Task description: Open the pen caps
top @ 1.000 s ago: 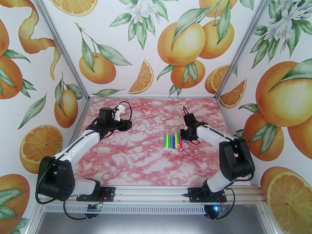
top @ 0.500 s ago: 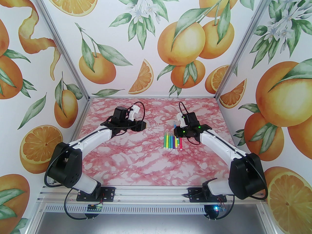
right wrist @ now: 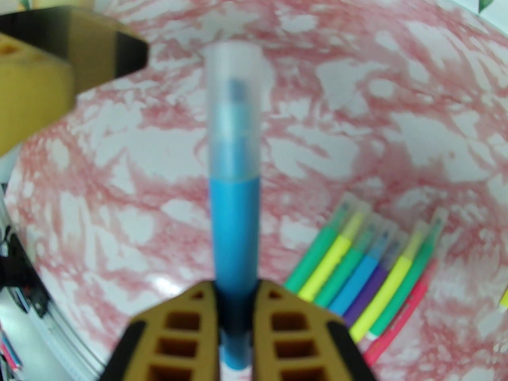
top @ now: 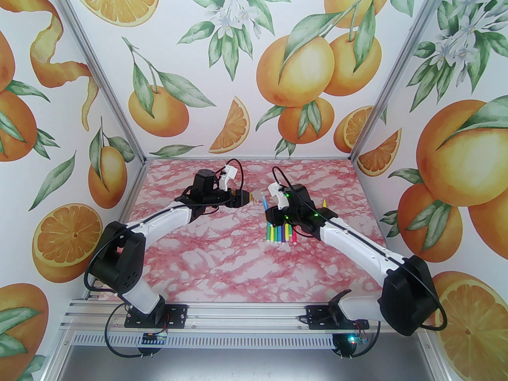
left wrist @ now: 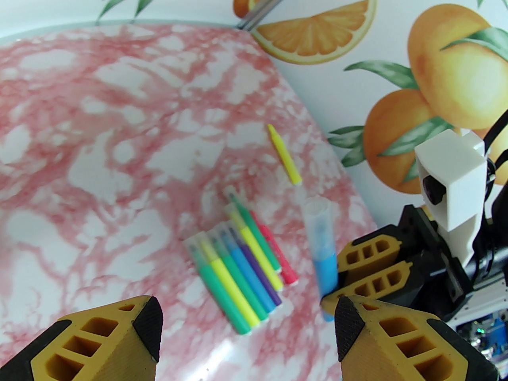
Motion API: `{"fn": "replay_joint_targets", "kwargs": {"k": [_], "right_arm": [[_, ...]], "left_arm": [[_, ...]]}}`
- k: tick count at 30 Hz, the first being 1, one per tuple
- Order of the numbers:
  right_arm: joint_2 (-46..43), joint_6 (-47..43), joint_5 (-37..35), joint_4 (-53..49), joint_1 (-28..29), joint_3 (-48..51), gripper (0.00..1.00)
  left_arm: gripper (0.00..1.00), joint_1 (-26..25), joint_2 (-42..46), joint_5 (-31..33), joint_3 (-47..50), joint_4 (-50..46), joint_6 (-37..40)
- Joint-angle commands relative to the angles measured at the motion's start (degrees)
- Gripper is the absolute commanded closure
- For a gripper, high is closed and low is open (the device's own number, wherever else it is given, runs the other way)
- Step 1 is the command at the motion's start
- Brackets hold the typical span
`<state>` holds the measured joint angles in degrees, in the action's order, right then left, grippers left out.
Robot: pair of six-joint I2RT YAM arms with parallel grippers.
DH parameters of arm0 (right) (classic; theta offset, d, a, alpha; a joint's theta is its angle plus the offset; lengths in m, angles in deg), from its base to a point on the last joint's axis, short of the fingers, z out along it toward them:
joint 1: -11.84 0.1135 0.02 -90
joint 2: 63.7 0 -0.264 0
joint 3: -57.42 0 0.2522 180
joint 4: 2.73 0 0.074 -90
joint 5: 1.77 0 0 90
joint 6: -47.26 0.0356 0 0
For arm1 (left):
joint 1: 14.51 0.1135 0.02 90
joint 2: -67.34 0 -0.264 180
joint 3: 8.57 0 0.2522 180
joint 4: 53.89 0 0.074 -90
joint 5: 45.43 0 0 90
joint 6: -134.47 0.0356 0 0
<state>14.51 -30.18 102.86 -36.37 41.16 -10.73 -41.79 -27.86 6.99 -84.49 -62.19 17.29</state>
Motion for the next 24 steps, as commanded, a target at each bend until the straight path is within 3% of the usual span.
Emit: {"fn": "replay_joint_targets", "kwargs": {"k": [1,11,22,24], "right_arm": [[-1.8,-0.8,2.0,3.0,0.8,-0.3,0.86],[-1.2,-1.9,2.9,2.1,2.1,-2.3,0.86],[-1.2,-2.3,4.0,2.6,3.1,-3.3,0.86],[-0.7,-2.5,4.2,2.5,3.2,-3.8,0.86]], "left_arm": [[0.26,-0.6,-0.9,-3.4,-2.5,4.3,-2.6],[0.30,-1.2,-2.4,-7.3,-2.5,11.5,-7.9],[0.37,-2.1,-3.5,-8.5,-3.2,11.8,-8.0],[0.42,-2.4,-3.6,-8.8,-3.5,12.0,-8.1]]}}
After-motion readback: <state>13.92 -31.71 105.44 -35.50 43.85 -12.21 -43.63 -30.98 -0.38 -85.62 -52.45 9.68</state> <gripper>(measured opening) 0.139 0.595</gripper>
